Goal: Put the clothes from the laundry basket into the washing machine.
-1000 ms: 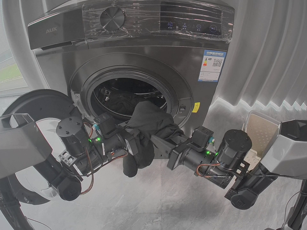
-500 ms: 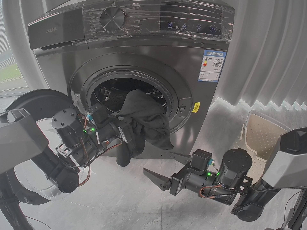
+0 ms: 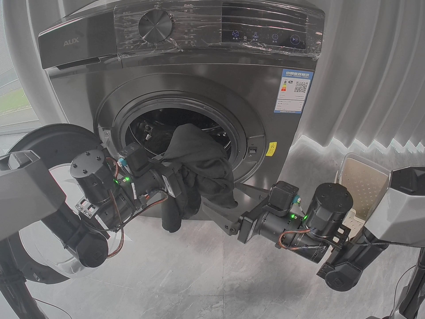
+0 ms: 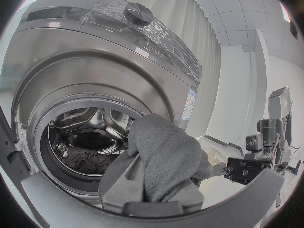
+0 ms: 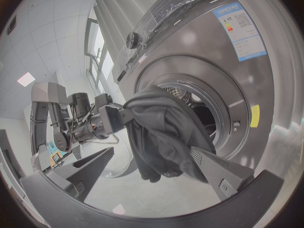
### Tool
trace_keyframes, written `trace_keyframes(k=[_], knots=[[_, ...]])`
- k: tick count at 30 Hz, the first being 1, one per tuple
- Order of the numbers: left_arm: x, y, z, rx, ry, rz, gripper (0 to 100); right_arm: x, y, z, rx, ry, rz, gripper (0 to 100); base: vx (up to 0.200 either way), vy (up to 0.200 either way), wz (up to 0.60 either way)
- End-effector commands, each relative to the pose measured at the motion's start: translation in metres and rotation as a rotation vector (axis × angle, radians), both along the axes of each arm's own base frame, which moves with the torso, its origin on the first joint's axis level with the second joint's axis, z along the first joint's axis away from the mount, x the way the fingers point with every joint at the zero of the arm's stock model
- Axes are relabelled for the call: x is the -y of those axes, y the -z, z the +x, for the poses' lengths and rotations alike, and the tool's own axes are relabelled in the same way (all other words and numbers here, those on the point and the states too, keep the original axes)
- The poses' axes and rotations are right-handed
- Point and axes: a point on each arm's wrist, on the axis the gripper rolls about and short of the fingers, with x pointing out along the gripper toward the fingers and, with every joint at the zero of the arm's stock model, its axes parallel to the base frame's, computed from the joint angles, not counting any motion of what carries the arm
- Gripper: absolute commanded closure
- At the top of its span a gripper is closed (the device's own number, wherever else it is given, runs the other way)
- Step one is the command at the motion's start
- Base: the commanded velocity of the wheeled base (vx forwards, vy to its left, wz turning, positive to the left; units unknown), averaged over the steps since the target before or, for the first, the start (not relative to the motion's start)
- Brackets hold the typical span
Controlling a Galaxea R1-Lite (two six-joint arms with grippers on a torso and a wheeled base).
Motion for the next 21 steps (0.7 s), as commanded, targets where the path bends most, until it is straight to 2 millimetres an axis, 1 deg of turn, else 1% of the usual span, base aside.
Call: trace_keyframes(k=[1, 7, 8, 9, 12, 13, 16, 18, 21], knots=[[0.004, -0.001, -0.002, 0.001, 0.015, -0.001, 100, -0.012, 0.002, 0.015, 0.029, -0.020, 0.014, 0, 0.000, 0.000, 0.00], [0.006, -0.001, -0.003, 0.004, 0.019, -0.001, 100, -0.029, 0.019, 0.025, 0.032, -0.052, -0.002, 0, 0.000, 0.000, 0.00], [0.006, -0.001, -0.003, 0.002, 0.019, 0.000, 100, -0.029, 0.020, 0.025, 0.032, -0.052, -0.004, 0, 0.000, 0.000, 0.00], [0.006, -0.001, -0.003, 0.003, 0.017, -0.001, 100, -0.035, 0.021, 0.025, 0.046, -0.071, -0.007, 0, 0.000, 0.000, 0.00], [0.006, -0.001, -0.003, 0.005, 0.017, -0.002, 100, -0.040, 0.019, 0.023, 0.057, -0.089, 0.002, 0, 0.000, 0.000, 0.00], [0.006, -0.002, -0.002, 0.006, 0.017, -0.003, 100, -0.045, 0.021, 0.023, 0.057, -0.098, 0.002, 0, 0.000, 0.000, 0.00], [0.006, -0.001, -0.003, 0.005, 0.019, -0.002, 100, -0.050, 0.027, 0.027, 0.059, -0.099, -0.007, 0, 0.000, 0.000, 0.00], [0.009, -0.001, -0.004, 0.004, 0.027, -0.004, 100, -0.054, 0.035, 0.032, 0.068, -0.096, -0.023, 0, 0.000, 0.000, 0.00], [0.010, -0.001, -0.004, 0.001, 0.021, -0.004, 100, -0.056, 0.036, 0.034, 0.071, -0.095, -0.020, 0, 0.000, 0.000, 0.00]])
